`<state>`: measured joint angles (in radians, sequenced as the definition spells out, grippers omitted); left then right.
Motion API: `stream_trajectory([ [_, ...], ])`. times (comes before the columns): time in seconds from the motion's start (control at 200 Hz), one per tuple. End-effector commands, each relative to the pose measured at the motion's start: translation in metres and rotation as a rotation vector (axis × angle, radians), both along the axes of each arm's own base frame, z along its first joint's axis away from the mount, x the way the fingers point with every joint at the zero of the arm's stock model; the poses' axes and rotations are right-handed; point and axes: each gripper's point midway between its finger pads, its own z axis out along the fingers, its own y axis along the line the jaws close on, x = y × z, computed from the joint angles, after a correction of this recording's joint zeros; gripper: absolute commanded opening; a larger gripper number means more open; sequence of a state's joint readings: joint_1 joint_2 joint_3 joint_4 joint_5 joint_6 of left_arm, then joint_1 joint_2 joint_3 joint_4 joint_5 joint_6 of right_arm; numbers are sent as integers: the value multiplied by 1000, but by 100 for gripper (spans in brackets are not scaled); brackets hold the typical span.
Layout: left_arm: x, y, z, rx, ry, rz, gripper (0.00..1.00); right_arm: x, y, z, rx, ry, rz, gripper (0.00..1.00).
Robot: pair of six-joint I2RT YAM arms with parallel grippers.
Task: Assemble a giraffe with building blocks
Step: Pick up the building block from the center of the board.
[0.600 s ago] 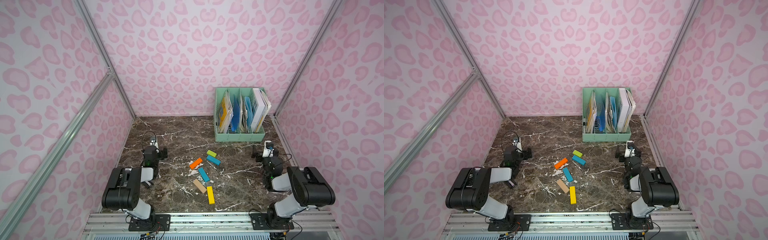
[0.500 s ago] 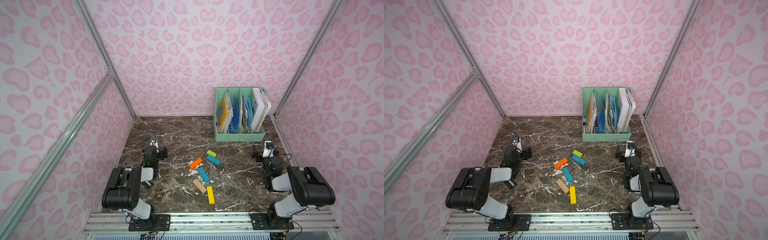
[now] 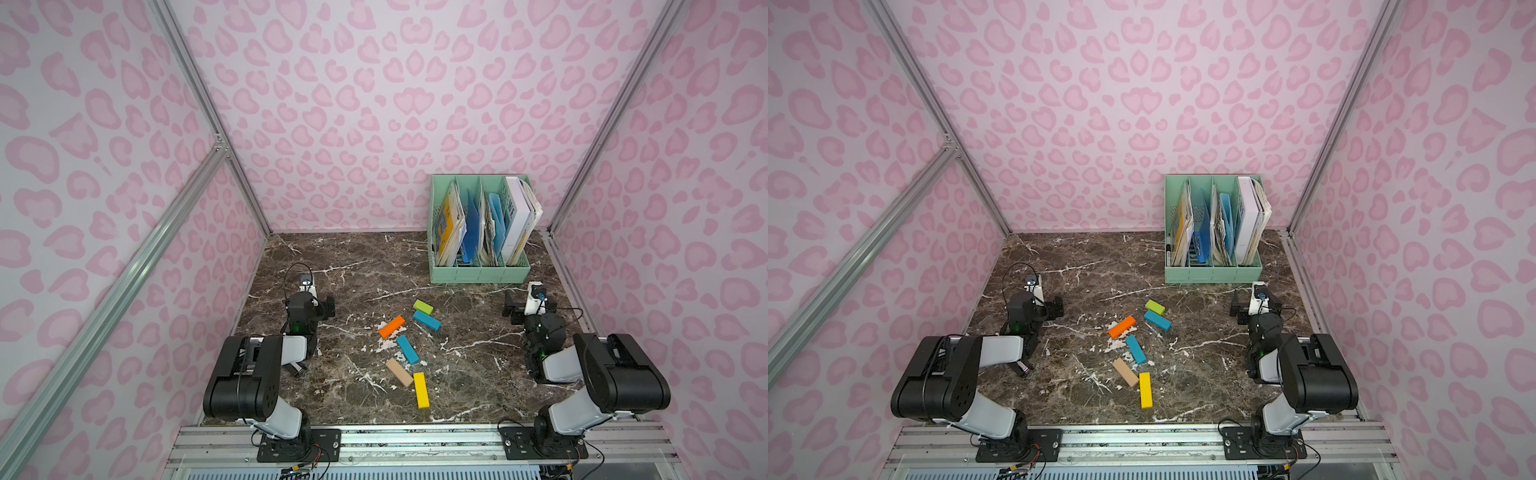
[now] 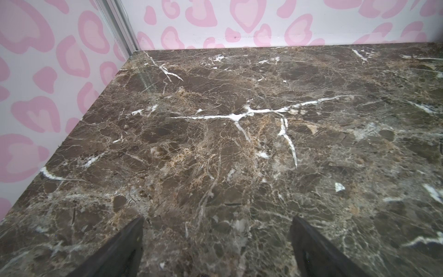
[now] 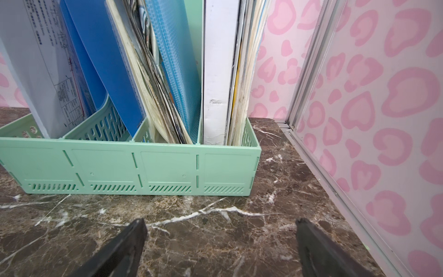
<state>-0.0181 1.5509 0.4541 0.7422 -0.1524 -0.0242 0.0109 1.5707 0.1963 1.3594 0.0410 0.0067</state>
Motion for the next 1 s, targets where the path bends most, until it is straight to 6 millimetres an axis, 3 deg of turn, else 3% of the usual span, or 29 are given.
stream_trajectory([
  [0.0, 1, 2, 3, 0, -13, 9, 98, 2, -2, 5, 18, -16, -1, 99],
  [0.075, 1, 0, 6, 9, -22, -6, 98, 1, -2, 5, 16, -18, -2, 99],
  [0.14, 9, -12, 25, 45, -44, -78, 98, 0, -8, 14, 2, -20, -76, 99],
  [0.24, 16, -43, 48, 112, 180, -127, 98, 4, -5, 43, -48, 8, -213, 99],
  [0.32, 20, -87, 65, 170, 306, -223, 98, 5, 4, 63, -7, 65, -309, 99],
  [0.425, 6, -178, 80, 185, 360, -482, 98, 4, 38, 68, -11, 224, -233, 99],
  [0.495, -14, -229, 74, 129, 477, -649, 98, -4, 53, 66, 17, 239, -210, 99],
  [0.59, -27, -265, 59, 146, 633, -691, 98, -19, 53, 58, 172, 242, -227, 98],
  [0.71, -34, -290, 34, 168, 773, -642, 96, -34, 62, 67, 351, 289, -137, 80],
  [0.885, -42, -324, 12, 82, 893, -571, 95, -48, 67, 79, 395, 351, -111, 79],
  [0.995, -50, -345, 2, 79, 909, -584, 94, -55, 65, 70, 365, 405, -128, 80],
])
